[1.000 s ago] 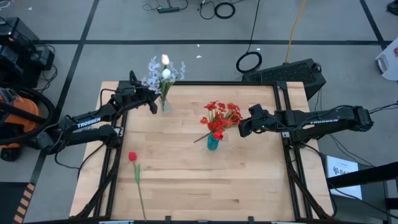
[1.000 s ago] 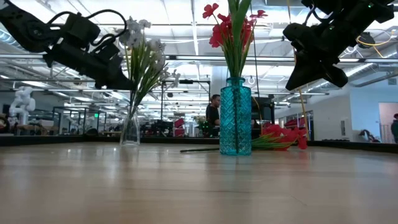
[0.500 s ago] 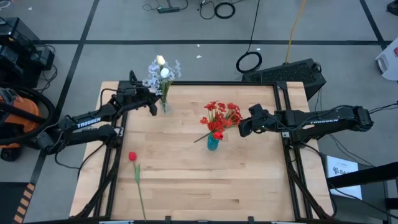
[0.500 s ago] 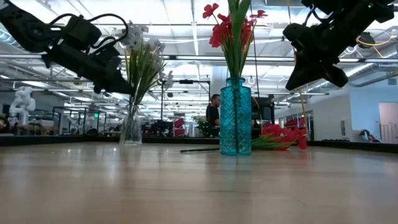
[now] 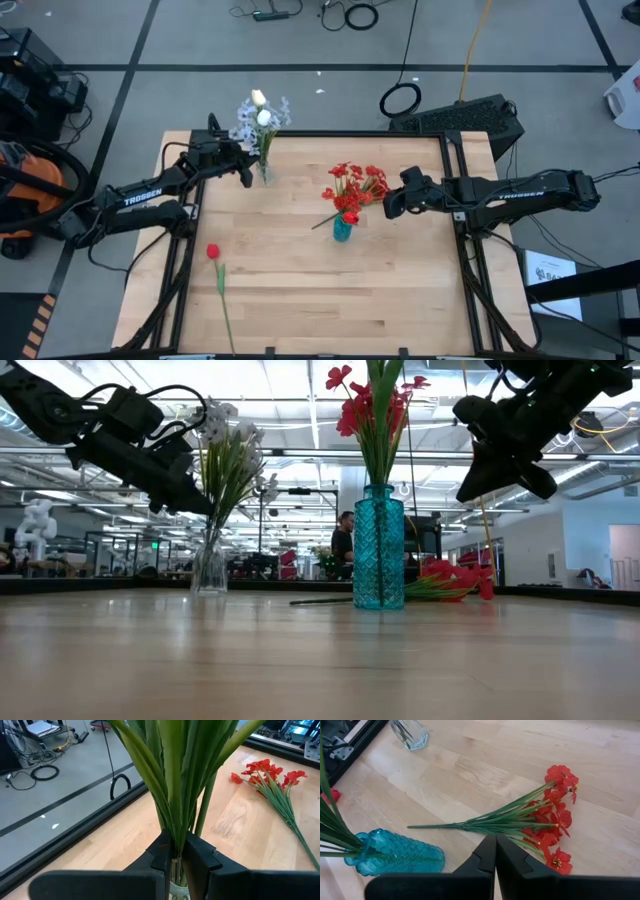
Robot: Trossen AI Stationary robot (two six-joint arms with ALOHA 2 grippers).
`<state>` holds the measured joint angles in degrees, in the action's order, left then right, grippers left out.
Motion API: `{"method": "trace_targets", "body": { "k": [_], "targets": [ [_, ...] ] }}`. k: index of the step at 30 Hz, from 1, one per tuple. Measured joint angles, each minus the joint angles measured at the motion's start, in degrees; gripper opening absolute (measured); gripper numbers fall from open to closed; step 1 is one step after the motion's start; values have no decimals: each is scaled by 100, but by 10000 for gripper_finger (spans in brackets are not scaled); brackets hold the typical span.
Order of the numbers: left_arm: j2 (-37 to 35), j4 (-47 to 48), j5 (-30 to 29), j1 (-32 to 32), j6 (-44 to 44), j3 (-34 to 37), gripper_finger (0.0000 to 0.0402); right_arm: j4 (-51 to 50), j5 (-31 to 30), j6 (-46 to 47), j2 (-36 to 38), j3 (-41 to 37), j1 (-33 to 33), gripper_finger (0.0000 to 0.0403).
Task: Sort flowers into vase by color
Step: Put the white poppies into the transparent vase, then put the red tulip into the blue vase
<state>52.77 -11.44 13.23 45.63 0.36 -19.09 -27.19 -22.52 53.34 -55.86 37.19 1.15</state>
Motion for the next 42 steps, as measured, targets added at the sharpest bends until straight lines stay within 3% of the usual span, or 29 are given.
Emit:
{"method": "trace_targets", "body": {
  "k": [6, 14, 18, 24, 37, 42],
  "targets": [
    [0, 0, -7, 0, 0, 0, 52, 58, -7, 196, 0, 0, 0, 2],
    [0, 0, -31, 0, 5, 0, 140, 395, -22, 394, 0, 0, 0, 2],
    [0, 4, -31, 0, 5, 0, 167, 688, -439, 696, 1, 0, 1, 2],
    [-140, 32, -31, 0, -2, -2, 171, 685, -1057, 1062, 2, 0, 4, 2],
    [-1407, 1394, -384, 0, -401, -7, 171, 678, -1043, 1156, 2, 0, 4, 2],
    [-1774, 2845, -1273, -202, -892, -381, 171, 600, -1065, 1053, 2, 0, 43, 2]
  ]
}}
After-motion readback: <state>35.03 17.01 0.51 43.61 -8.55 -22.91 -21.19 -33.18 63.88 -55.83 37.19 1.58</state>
